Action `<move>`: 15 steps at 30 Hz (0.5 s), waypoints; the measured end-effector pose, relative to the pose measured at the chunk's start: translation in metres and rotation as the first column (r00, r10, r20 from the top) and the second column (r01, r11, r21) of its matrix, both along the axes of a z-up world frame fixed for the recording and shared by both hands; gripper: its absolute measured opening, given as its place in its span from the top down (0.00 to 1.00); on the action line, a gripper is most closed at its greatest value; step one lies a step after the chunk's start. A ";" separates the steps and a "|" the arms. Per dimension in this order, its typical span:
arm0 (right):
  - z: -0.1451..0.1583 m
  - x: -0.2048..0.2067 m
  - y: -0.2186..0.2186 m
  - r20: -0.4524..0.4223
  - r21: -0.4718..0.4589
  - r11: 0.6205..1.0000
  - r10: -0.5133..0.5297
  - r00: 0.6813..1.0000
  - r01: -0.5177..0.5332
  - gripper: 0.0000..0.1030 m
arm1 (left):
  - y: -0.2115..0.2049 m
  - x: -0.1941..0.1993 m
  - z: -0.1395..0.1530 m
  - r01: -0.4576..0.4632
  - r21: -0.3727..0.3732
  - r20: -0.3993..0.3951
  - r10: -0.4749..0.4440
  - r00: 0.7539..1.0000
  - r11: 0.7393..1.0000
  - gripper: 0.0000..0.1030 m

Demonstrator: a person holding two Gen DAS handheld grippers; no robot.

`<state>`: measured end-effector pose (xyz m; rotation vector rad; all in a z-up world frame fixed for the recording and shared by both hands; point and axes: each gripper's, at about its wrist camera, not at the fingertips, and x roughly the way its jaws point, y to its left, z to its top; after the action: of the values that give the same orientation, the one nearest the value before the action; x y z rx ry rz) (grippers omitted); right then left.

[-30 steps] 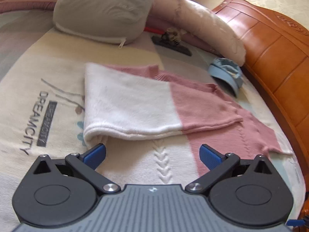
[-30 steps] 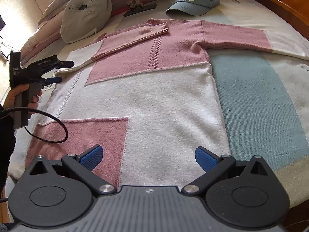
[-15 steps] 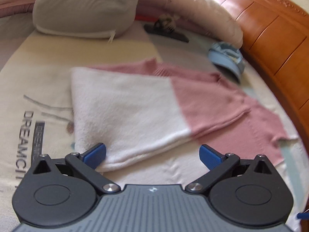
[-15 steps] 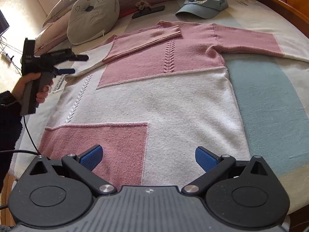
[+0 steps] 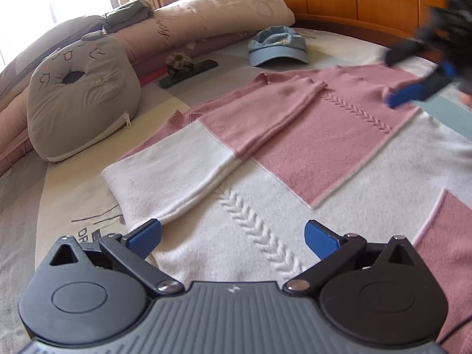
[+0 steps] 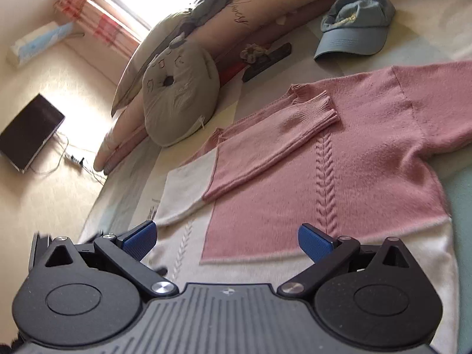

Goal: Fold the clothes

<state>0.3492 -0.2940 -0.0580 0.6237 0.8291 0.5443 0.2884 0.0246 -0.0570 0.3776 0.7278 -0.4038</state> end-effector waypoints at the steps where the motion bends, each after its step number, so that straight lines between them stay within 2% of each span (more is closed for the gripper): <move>1: -0.005 0.016 -0.001 -0.011 0.028 0.999 -0.016 1.000 0.016 0.00 | 0.001 0.000 0.000 -0.001 -0.003 -0.003 0.001 1.000 1.000 0.01; 4: -0.025 0.056 -0.005 -0.059 0.080 0.992 -0.095 0.994 0.099 0.00 | 0.005 0.001 -0.001 -0.011 -0.016 -0.001 0.011 1.000 1.000 0.01; 8: -0.050 0.092 -0.008 -0.125 0.163 0.972 -0.150 0.981 0.169 0.00 | 0.010 0.003 0.001 -0.028 -0.038 0.014 0.028 1.000 0.999 0.01; 11: -0.058 0.103 -0.007 -0.093 0.203 0.954 -0.204 0.975 0.219 0.00 | 0.012 0.005 -0.001 -0.034 -0.050 0.014 0.035 0.999 0.998 0.01; 15: -0.058 0.121 0.004 -0.034 0.149 0.965 -0.214 0.976 0.217 0.00 | 0.012 0.003 -0.003 -0.037 -0.064 0.020 0.039 0.999 0.997 0.01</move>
<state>0.4706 -0.2901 -0.1158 0.8486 0.7296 0.4059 0.2916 0.0363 -0.0596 0.3075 0.6983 -0.3854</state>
